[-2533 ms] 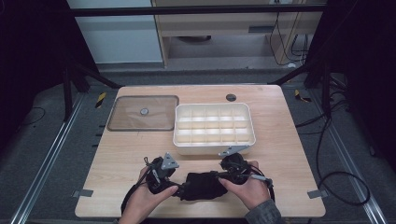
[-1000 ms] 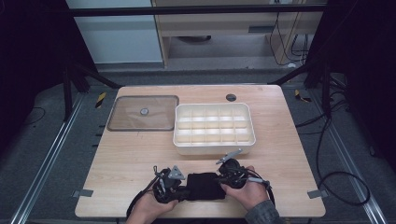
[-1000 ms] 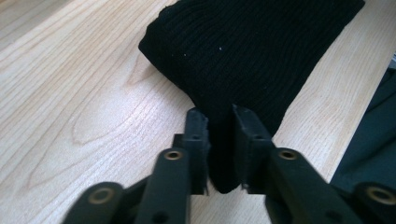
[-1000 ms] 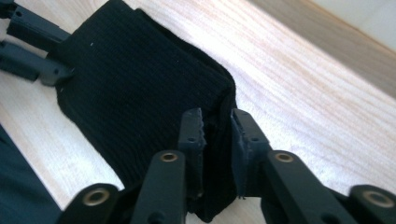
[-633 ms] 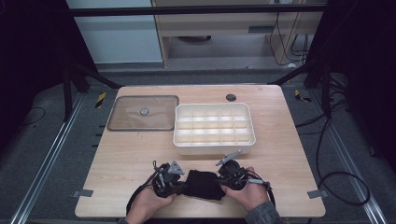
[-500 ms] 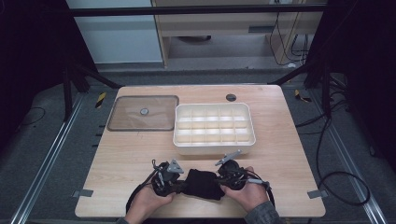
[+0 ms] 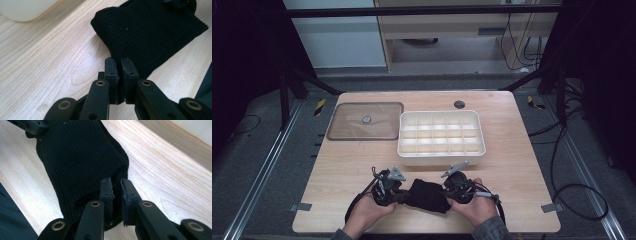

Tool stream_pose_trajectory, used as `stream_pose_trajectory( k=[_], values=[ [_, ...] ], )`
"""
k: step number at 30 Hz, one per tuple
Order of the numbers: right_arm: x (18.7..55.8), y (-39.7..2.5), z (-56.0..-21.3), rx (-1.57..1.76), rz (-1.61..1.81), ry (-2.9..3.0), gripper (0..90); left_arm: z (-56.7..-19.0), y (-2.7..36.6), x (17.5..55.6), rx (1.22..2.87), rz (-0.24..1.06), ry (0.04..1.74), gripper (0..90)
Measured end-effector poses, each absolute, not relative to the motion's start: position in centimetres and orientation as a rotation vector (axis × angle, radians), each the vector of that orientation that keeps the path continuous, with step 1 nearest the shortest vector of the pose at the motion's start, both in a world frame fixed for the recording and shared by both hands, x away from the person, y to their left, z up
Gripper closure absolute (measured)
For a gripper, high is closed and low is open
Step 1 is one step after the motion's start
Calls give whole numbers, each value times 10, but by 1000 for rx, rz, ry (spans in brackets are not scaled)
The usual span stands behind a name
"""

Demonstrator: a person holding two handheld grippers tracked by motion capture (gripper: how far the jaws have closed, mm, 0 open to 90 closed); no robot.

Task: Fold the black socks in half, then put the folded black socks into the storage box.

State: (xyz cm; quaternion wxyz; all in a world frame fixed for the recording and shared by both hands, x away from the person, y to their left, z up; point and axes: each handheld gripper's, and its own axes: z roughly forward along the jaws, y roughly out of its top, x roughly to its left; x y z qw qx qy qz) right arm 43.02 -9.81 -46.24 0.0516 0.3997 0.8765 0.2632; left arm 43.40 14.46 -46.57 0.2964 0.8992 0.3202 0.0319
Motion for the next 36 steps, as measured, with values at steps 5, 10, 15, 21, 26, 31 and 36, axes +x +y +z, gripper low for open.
stream_pose_trajectory(
  k=[5, 10, 15, 21, 26, 31, 36],
  values=[
    [430, -98, -461, 1223, 819, 2658, 811, -462, 145, 434, 2379, 99, 852, 850],
    [429, -94, -462, 1213, 823, 2662, 810, -454, 145, 434, 2388, 115, 835, 856],
    [431, -89, -464, 1214, 826, 2663, 809, -449, 146, 436, 2402, 120, 826, 858],
    [432, -85, -465, 1222, 834, 2664, 807, -445, 147, 437, 2403, 125, 822, 862],
    [432, -82, -464, 1210, 838, 2665, 803, -443, 147, 436, 2407, 129, 811, 864],
    [433, -82, -465, 1205, 847, 2666, 796, -442, 146, 436, 2407, 126, 800, 865],
    [431, -82, -463, 1197, 862, 2666, 740, -440, 145, 434, 2416, 134, 788, 865]
  ],
)
